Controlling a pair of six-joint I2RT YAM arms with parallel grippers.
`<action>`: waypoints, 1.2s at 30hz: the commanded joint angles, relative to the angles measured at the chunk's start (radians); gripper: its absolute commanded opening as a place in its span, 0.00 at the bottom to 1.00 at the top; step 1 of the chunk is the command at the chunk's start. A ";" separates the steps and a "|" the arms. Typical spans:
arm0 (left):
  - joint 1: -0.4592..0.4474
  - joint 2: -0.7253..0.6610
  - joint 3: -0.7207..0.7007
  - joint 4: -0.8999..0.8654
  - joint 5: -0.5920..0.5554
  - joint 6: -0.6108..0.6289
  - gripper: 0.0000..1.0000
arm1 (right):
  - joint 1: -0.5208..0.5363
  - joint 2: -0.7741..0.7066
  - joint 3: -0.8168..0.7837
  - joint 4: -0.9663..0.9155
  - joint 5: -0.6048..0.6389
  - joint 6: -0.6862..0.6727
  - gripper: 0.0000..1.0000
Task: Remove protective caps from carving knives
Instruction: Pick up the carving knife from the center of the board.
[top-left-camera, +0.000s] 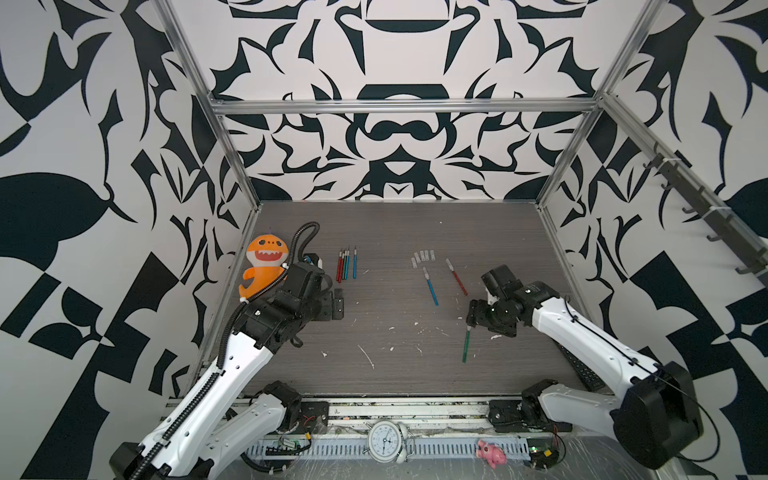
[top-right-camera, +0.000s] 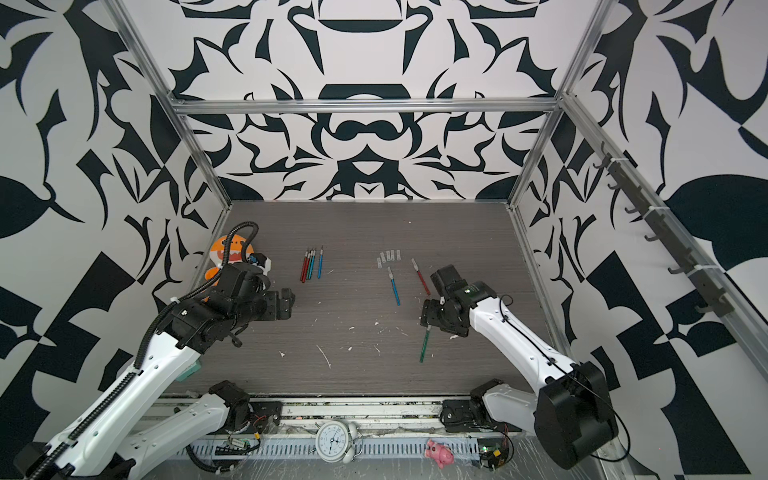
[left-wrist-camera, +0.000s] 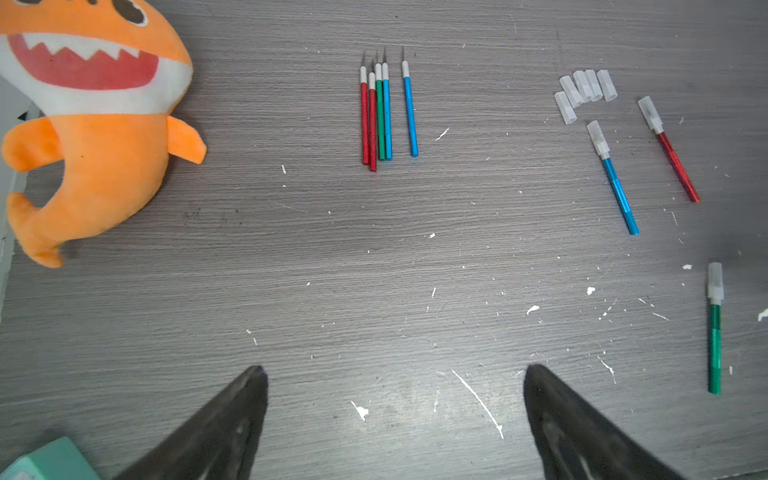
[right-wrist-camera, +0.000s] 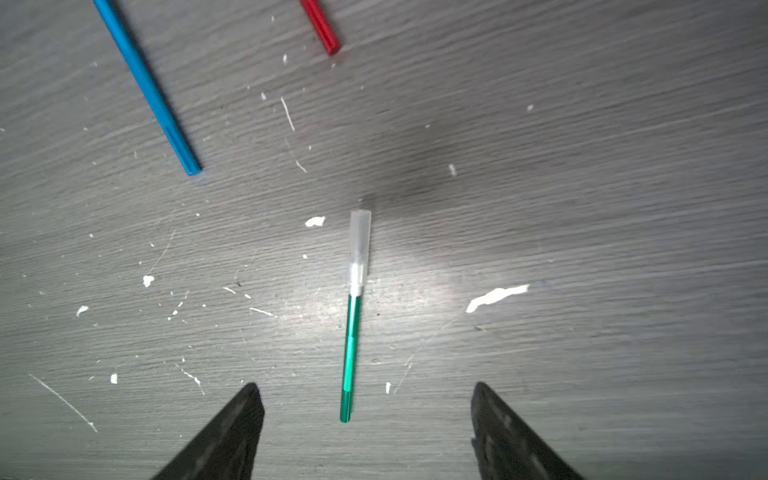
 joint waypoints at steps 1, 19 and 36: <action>-0.056 -0.055 -0.035 0.005 -0.029 0.028 0.99 | 0.057 0.002 -0.040 0.061 0.066 0.109 0.80; -0.260 -0.278 -0.175 0.179 -0.277 0.069 0.99 | 0.281 0.074 -0.236 0.247 0.177 0.297 0.63; -0.262 -0.162 -0.099 0.071 -0.318 0.010 0.99 | 0.282 0.170 -0.227 0.291 0.175 0.261 0.33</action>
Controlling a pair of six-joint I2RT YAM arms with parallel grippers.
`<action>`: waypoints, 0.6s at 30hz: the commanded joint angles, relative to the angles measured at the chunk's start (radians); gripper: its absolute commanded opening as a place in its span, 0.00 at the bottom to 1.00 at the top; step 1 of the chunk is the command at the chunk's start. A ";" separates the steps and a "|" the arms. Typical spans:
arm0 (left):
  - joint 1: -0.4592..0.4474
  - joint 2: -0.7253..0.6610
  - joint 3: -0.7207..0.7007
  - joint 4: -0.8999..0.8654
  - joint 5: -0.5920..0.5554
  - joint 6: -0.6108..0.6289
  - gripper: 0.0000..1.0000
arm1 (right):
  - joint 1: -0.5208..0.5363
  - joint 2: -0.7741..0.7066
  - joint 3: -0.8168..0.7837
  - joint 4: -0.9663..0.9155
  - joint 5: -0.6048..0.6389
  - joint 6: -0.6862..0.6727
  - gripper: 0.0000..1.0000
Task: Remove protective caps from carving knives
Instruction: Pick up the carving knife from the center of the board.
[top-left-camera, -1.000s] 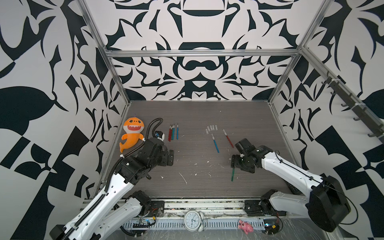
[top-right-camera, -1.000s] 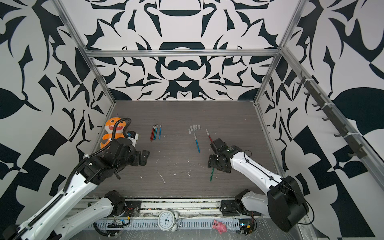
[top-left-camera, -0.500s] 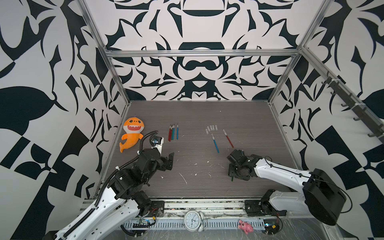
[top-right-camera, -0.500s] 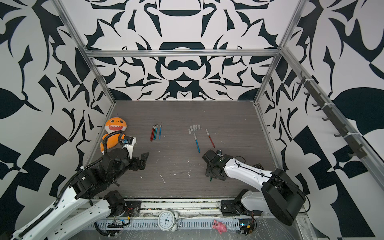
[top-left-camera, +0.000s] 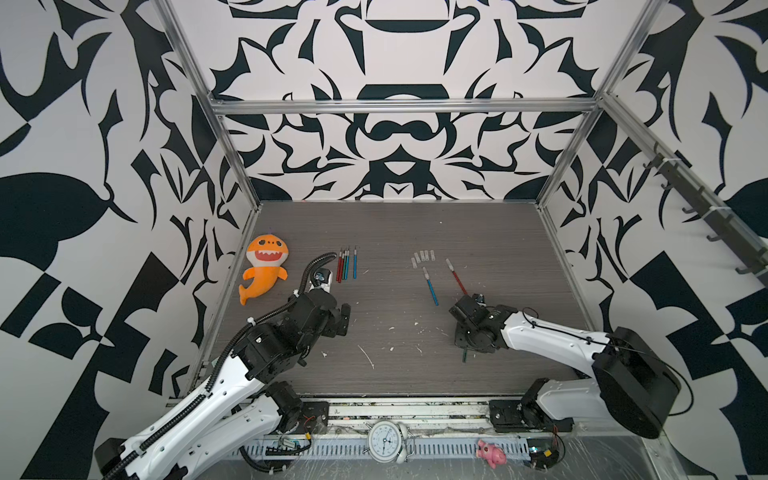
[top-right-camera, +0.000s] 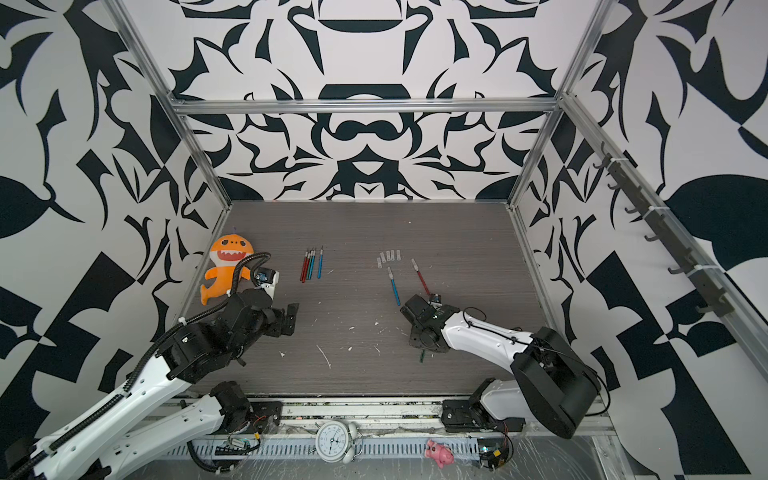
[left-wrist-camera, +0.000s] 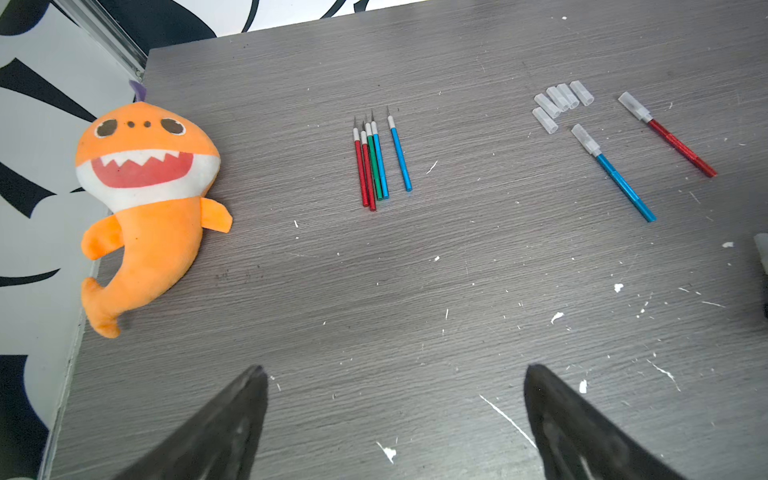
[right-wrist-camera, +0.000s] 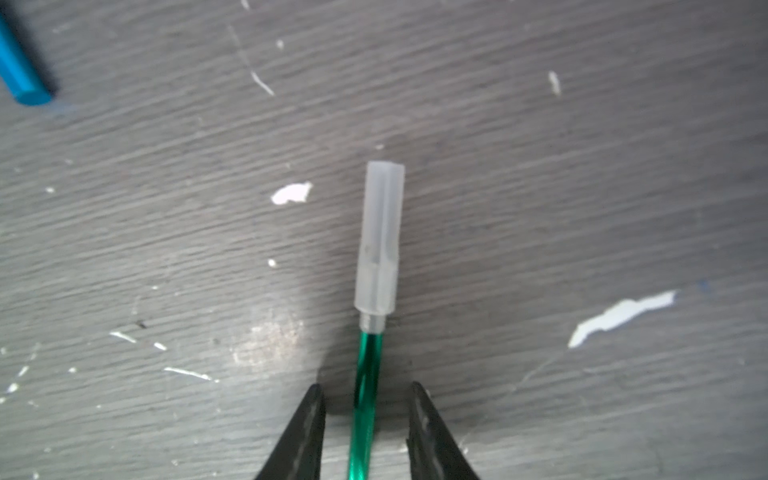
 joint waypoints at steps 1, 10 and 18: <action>-0.001 -0.020 0.028 -0.026 -0.018 -0.018 0.99 | 0.004 0.030 -0.046 0.012 -0.031 0.009 0.31; 0.008 0.070 0.067 -0.054 0.017 -0.061 0.99 | 0.005 0.060 -0.052 0.023 -0.050 -0.029 0.10; 0.086 0.142 0.097 -0.057 0.129 -0.102 0.99 | 0.006 0.045 -0.046 0.029 -0.094 -0.060 0.00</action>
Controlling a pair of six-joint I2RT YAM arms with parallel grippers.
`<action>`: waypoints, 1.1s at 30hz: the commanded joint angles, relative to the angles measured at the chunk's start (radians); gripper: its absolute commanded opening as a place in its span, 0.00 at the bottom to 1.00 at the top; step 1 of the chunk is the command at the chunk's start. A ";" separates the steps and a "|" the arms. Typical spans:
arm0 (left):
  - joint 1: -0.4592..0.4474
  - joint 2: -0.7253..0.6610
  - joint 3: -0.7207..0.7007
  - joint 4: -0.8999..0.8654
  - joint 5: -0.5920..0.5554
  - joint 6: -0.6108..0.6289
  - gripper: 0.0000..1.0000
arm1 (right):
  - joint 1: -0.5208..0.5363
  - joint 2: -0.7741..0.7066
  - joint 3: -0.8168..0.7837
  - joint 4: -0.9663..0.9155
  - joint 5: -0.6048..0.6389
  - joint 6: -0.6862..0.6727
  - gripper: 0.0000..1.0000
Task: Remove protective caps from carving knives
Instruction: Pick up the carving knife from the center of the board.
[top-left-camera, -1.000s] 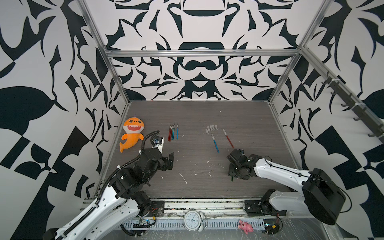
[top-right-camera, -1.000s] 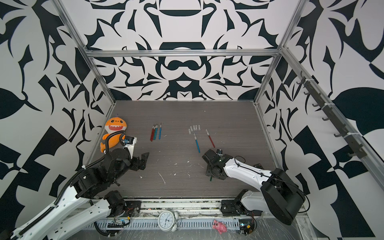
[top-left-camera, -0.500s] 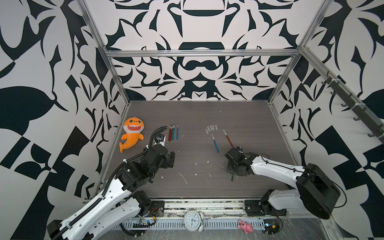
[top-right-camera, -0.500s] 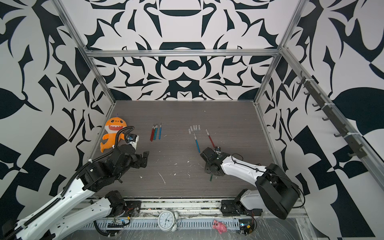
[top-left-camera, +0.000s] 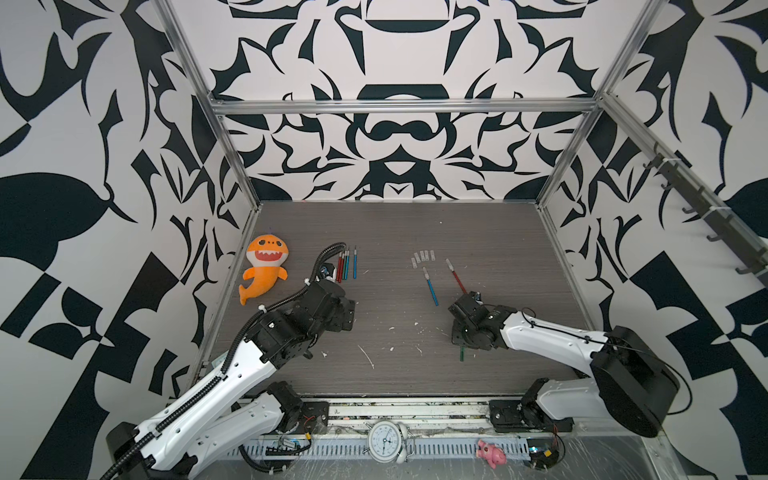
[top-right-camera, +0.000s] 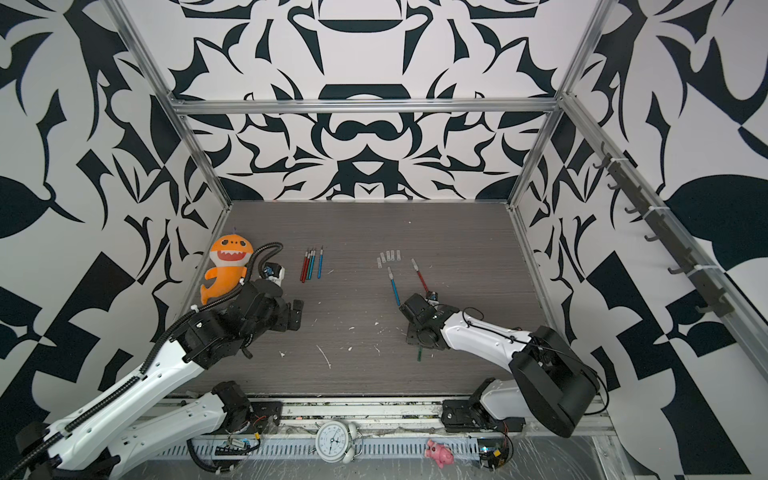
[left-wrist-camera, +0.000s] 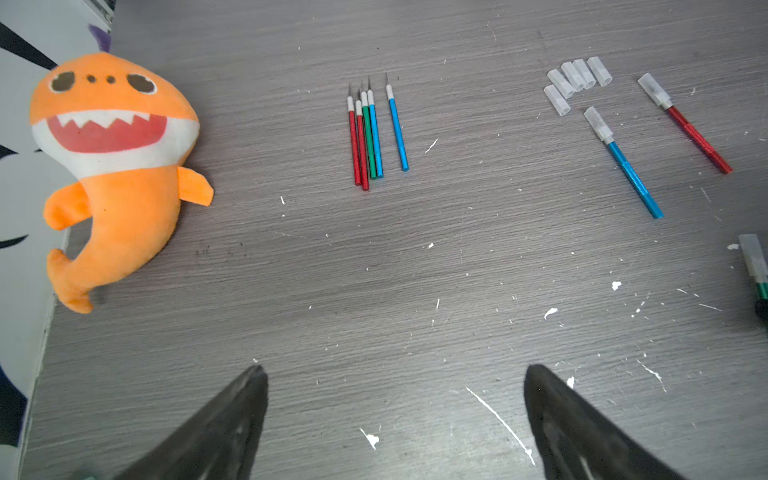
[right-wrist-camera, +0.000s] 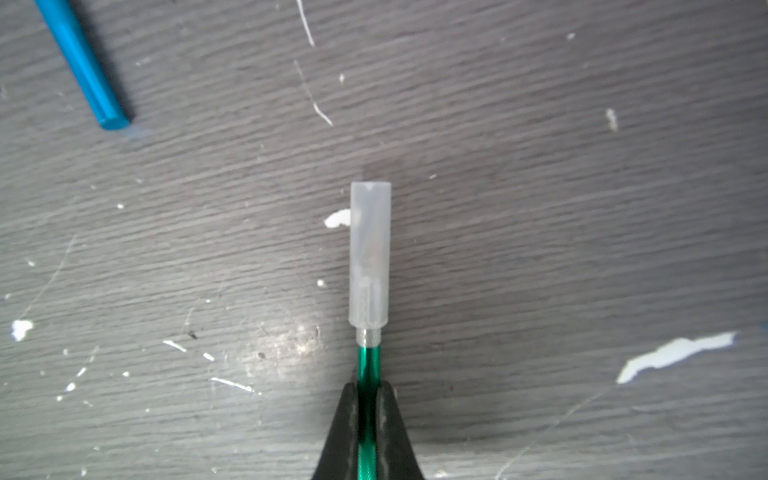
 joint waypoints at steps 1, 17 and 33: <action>0.038 0.010 0.046 -0.028 0.065 -0.035 1.00 | 0.007 0.035 -0.037 -0.039 -0.079 -0.035 0.00; 0.220 0.106 0.104 0.015 0.417 -0.220 0.99 | 0.022 -0.112 0.059 0.015 -0.272 -0.265 0.00; 0.231 0.251 0.122 0.150 0.638 -0.386 0.99 | 0.084 -0.086 0.136 0.151 -0.479 -0.345 0.00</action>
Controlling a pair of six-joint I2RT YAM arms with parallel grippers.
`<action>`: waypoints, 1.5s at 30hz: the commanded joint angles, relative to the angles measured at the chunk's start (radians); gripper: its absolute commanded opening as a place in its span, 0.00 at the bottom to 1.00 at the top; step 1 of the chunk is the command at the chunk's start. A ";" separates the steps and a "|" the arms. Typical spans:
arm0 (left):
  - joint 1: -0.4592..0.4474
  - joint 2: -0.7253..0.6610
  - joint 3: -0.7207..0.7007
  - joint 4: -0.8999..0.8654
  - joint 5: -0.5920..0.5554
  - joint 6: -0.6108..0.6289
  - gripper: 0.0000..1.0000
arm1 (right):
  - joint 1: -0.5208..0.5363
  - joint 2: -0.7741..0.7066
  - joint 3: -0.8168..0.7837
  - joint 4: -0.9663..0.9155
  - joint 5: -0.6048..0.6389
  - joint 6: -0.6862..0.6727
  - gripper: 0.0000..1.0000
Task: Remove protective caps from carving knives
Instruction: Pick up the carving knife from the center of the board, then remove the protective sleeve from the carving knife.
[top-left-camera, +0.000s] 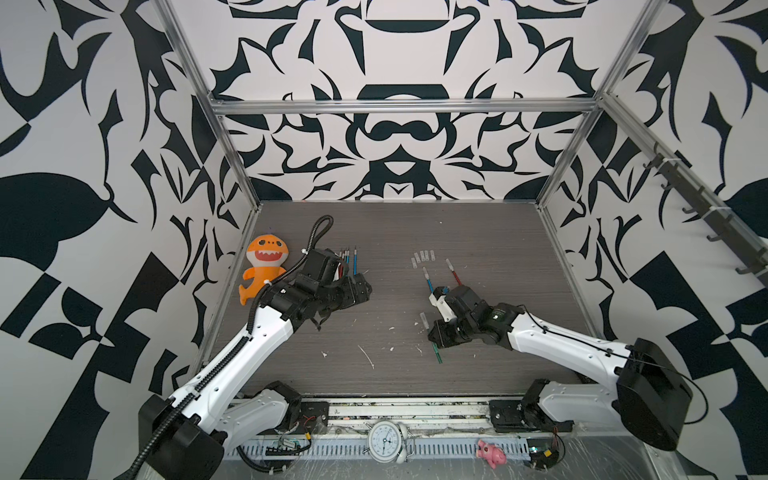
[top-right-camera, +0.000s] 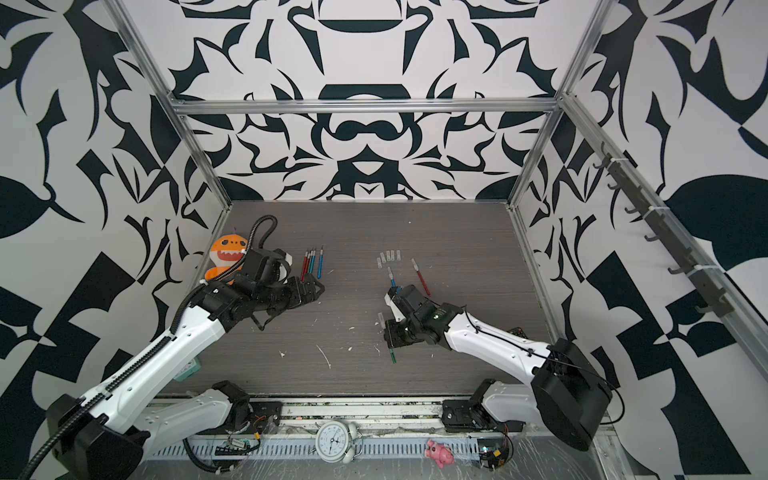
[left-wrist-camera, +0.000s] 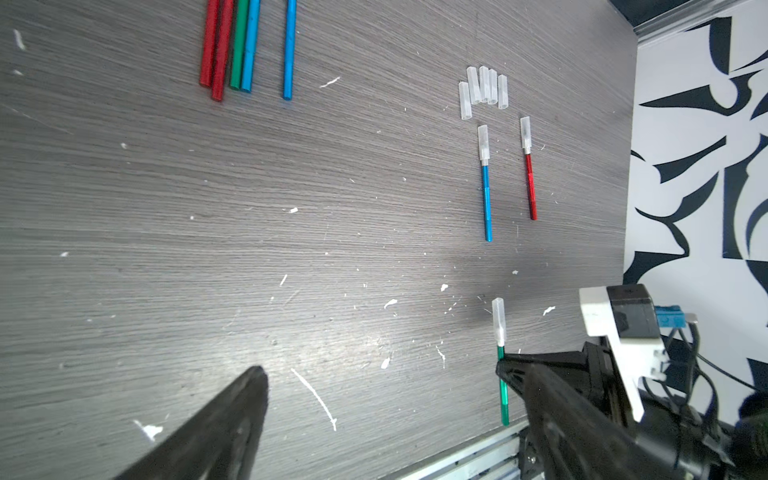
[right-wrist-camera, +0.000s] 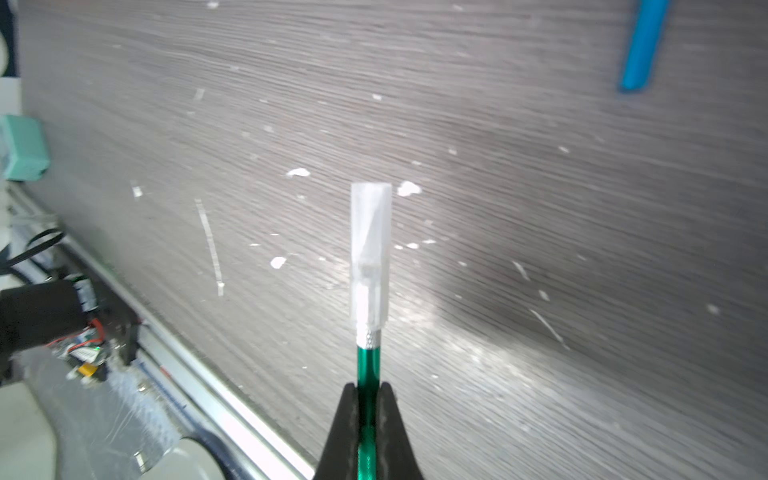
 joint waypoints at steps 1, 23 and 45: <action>0.004 0.033 0.021 0.035 0.069 -0.062 0.99 | 0.011 0.009 0.044 0.056 -0.060 -0.026 0.00; 0.002 0.229 0.007 0.197 0.220 -0.190 0.94 | 0.024 -0.002 0.069 0.095 -0.077 -0.042 0.00; -0.133 0.399 0.043 0.311 0.288 -0.255 0.82 | 0.032 0.072 0.123 0.141 -0.084 -0.032 0.00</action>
